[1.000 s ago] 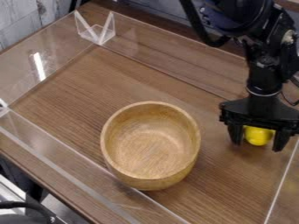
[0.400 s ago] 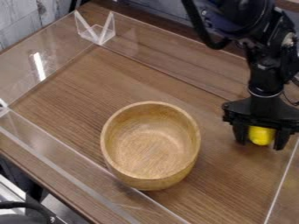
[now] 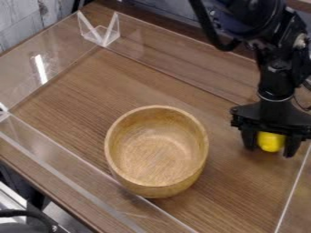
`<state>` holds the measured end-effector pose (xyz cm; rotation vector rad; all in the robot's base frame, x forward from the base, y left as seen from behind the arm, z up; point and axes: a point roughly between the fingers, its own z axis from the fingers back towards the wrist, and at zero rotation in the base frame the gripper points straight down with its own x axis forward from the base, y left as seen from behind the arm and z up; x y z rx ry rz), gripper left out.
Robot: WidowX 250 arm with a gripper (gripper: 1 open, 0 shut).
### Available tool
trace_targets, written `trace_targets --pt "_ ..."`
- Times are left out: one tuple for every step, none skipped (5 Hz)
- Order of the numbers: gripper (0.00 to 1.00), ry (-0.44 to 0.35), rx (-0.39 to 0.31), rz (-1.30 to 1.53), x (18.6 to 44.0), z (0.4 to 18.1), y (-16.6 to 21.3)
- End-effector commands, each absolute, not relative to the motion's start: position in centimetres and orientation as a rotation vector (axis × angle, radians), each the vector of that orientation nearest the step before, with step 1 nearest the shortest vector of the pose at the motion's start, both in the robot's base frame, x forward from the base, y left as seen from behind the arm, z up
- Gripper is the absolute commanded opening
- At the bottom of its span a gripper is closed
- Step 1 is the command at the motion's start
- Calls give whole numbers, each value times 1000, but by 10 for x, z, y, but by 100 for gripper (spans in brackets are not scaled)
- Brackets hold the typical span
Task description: Put the lemon in the brown bowl
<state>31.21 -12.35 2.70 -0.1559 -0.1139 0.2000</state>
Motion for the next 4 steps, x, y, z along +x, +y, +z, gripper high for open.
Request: trace_targets --pt "0 -151 -173 174 318 44 -129" --pt "0 -145 -170 161 317 46 -128" --pt "0 -137 -167 148 315 48 -128" --pt "0 -129 -164 133 314 51 -128"
